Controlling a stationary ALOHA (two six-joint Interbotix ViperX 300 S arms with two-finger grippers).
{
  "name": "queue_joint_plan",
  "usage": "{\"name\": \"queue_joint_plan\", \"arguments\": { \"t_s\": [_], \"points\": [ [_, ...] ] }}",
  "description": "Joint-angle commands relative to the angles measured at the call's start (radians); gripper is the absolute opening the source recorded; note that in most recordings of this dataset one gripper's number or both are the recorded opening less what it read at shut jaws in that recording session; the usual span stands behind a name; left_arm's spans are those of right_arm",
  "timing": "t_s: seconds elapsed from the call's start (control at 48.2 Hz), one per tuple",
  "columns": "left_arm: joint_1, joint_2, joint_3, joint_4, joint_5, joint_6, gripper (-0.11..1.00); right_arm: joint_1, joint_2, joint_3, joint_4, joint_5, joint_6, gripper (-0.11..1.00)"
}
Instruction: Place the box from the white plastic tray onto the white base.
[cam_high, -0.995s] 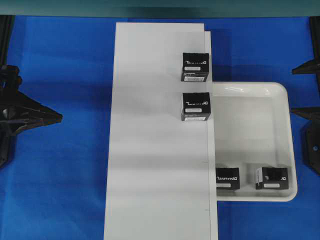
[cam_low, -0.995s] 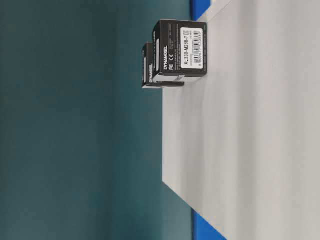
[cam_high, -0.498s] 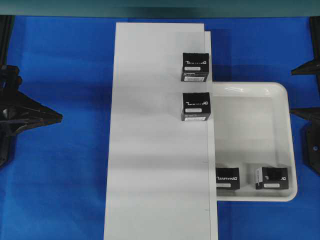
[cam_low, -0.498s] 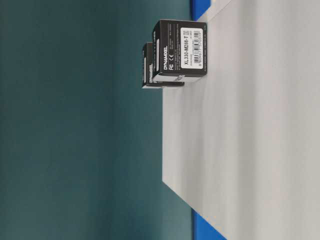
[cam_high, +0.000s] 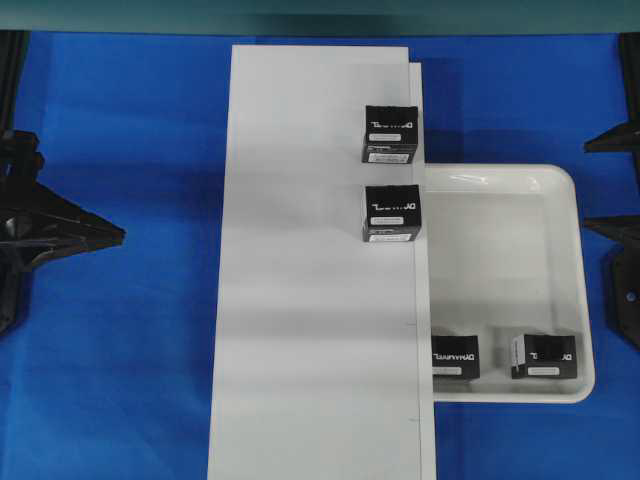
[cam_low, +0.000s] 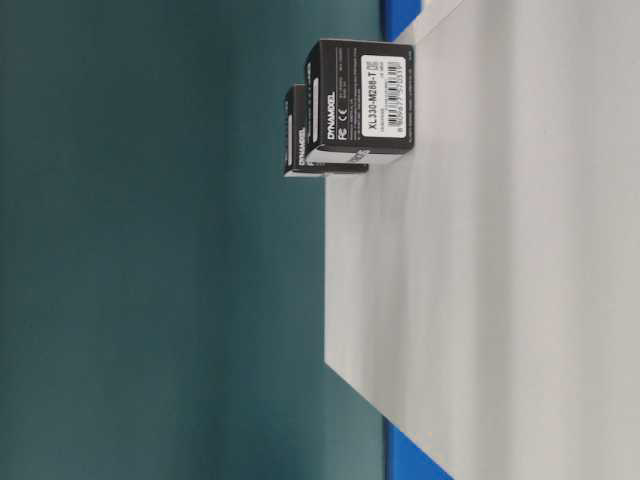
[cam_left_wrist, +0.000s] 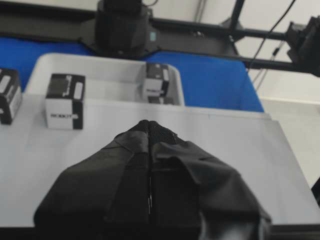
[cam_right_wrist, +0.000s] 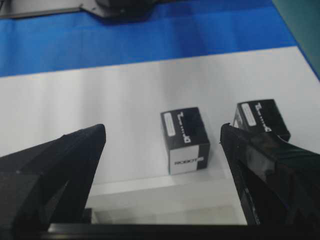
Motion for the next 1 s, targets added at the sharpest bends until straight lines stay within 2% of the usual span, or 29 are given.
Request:
{"name": "queue_joint_plan", "arguments": {
  "t_s": [0.0,0.975],
  "points": [
    [-0.002,0.006,-0.026,0.003,-0.009,0.003,-0.07,0.002,0.000,-0.006,0.003,-0.011,0.002,0.97],
    [-0.009,-0.005,-0.025,0.003,-0.009,-0.003,-0.07,0.002,0.006,0.003,0.003,-0.055,0.005,0.96]
  ]
}}
